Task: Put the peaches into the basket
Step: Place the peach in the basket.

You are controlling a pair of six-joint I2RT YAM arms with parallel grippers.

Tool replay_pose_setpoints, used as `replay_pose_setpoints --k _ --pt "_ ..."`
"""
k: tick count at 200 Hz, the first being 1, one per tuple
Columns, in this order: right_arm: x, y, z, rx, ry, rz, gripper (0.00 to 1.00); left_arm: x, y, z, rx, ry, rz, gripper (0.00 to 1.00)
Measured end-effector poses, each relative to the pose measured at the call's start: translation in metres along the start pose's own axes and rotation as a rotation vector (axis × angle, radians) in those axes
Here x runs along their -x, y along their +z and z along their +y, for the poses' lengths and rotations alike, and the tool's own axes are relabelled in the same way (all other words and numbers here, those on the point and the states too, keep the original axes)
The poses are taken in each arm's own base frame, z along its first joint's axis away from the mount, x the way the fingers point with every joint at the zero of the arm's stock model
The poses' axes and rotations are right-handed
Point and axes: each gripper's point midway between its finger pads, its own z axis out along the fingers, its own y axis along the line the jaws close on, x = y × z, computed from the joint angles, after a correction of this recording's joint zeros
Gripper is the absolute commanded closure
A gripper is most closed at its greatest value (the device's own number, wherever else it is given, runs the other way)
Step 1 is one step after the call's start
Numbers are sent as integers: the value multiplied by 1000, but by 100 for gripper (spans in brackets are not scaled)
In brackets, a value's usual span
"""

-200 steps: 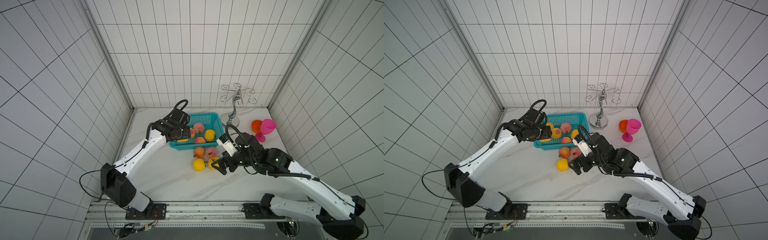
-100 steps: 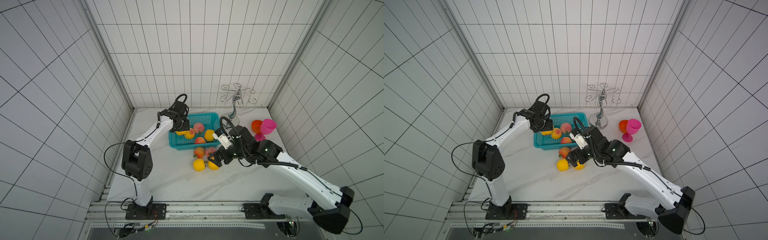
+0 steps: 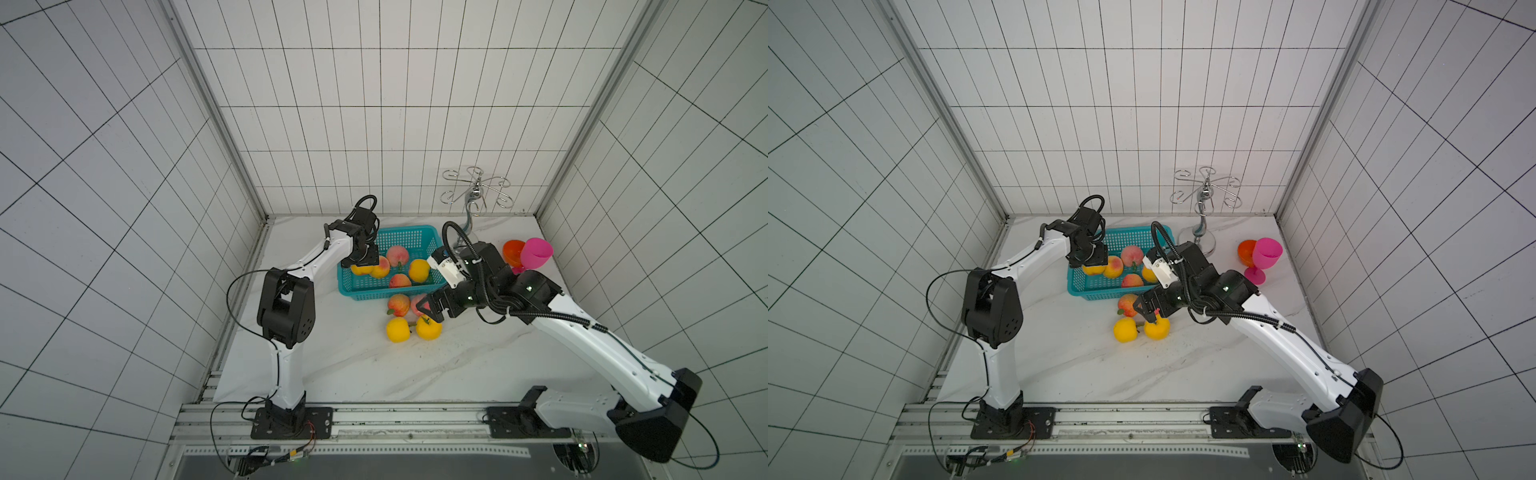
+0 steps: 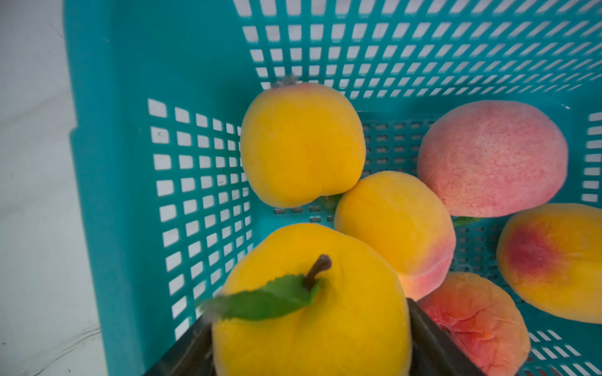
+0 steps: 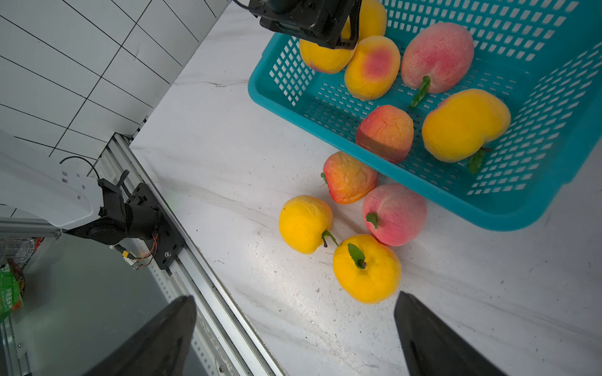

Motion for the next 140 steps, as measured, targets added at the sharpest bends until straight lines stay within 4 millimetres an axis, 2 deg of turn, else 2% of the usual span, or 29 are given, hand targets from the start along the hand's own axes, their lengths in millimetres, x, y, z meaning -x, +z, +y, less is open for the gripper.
replay_pose_setpoints --k 103,140 --pt "2 -2 -7 2 22 -6 1 0 19 12 60 -5 18 21" --pt "3 -2 -9 0 28 -8 2 1 20 12 63 -4 17 17"
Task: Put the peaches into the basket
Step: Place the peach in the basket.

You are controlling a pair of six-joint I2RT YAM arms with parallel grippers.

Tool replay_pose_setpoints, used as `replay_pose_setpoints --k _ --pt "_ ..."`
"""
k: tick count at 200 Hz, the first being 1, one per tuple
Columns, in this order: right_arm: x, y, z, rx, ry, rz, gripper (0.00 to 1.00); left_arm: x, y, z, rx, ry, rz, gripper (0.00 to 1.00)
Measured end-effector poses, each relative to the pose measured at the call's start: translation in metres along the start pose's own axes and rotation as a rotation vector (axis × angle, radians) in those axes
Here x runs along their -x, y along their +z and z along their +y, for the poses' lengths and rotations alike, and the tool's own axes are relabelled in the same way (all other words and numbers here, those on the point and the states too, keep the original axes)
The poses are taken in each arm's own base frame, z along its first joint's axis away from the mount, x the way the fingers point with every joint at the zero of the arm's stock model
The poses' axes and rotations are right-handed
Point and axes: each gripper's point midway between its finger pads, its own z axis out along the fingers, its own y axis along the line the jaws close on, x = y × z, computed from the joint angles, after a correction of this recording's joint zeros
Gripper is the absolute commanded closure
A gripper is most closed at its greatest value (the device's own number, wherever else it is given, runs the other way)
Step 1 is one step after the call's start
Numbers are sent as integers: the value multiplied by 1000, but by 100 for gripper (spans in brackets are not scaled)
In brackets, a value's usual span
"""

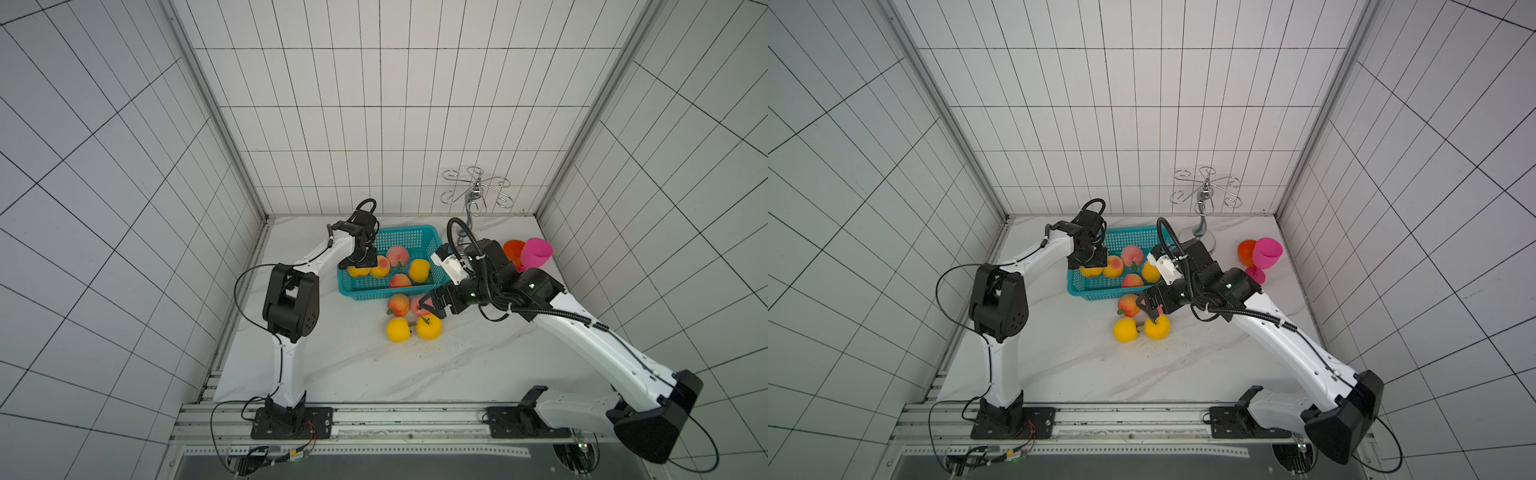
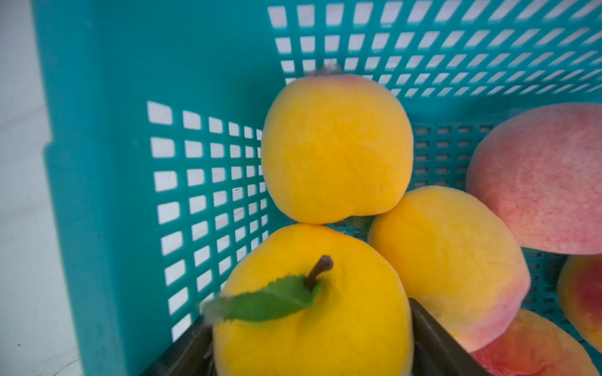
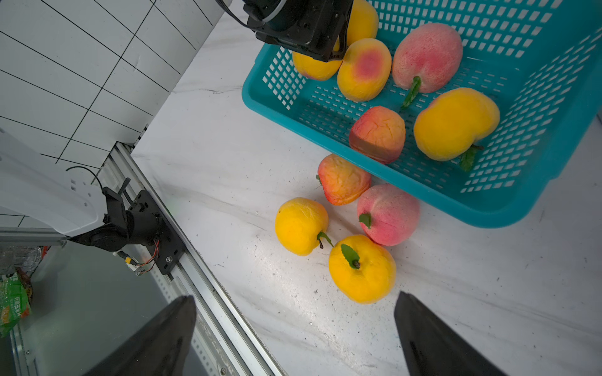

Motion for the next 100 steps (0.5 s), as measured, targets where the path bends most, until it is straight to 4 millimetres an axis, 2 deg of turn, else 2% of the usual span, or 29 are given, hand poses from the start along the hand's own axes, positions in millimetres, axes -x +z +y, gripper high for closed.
replay_pose_setpoints --k 44,100 --pt "0 0 -1 0 2 -1 1 1 0 -1 -2 0 -4 12" --pt "0 0 -1 0 2 -1 1 3 0 -1 -5 -1 -10 12"
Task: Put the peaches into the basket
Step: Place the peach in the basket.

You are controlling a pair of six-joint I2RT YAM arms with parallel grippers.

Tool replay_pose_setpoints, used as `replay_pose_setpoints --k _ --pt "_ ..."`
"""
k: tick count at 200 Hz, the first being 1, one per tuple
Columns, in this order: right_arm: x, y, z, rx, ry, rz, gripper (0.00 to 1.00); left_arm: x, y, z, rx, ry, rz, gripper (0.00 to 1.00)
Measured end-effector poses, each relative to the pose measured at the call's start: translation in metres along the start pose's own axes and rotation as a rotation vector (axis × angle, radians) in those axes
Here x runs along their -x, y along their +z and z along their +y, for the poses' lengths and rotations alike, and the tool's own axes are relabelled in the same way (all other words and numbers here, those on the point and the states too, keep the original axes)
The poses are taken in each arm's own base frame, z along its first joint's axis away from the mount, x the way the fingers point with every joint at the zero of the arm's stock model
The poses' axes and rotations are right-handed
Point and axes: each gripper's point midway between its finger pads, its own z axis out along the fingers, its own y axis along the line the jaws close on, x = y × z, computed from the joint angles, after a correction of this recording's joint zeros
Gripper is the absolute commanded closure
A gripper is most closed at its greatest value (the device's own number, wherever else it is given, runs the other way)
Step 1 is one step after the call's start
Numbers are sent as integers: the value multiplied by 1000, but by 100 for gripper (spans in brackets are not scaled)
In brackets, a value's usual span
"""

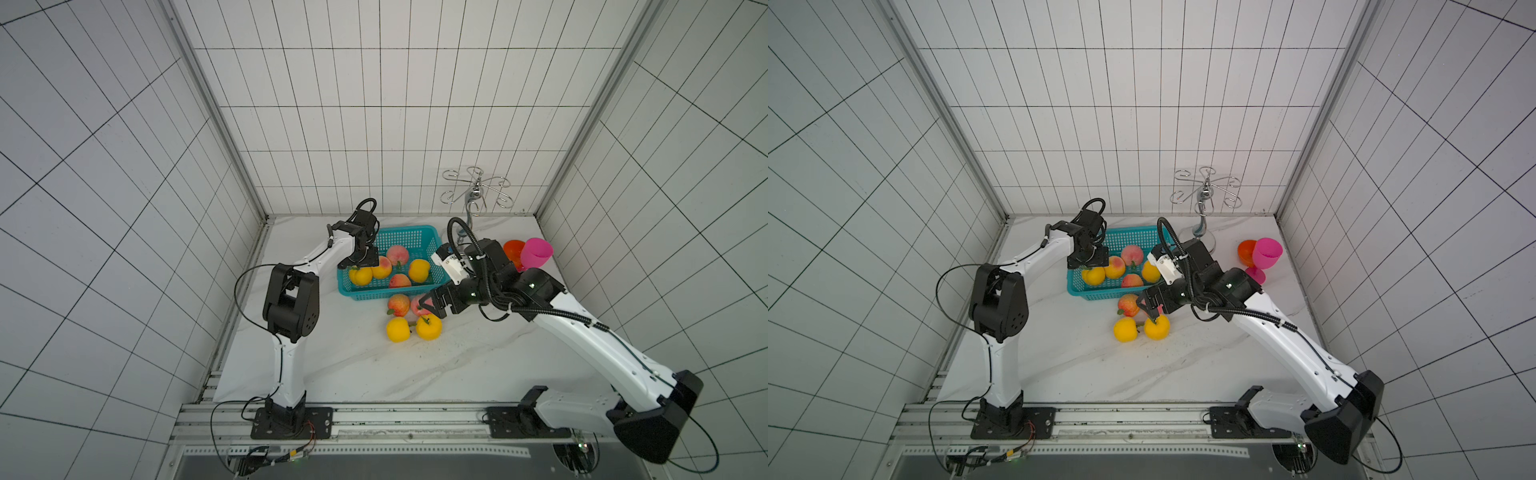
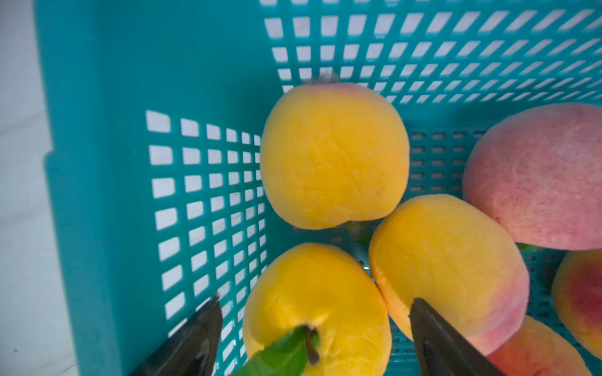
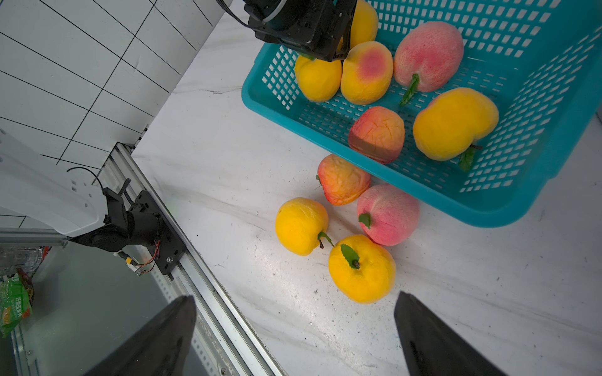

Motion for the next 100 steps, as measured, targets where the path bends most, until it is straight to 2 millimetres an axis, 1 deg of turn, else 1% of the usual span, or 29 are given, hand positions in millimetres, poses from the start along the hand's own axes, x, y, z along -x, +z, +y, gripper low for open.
replay_pose_setpoints --k 35,55,74,100 --pt "0 0 0 0 0 0 2 0 -1 0 -1 0 0 11" --pt "0 0 0 0 0 0 2 1 -6 0 -9 -1 -8 11" --pt "0 0 -1 -2 1 1 1 1 -20 0 -27 -4 -24 11" --pt "-3 0 -3 -14 6 11 1 2 -48 -1 -58 -7 -64 10"
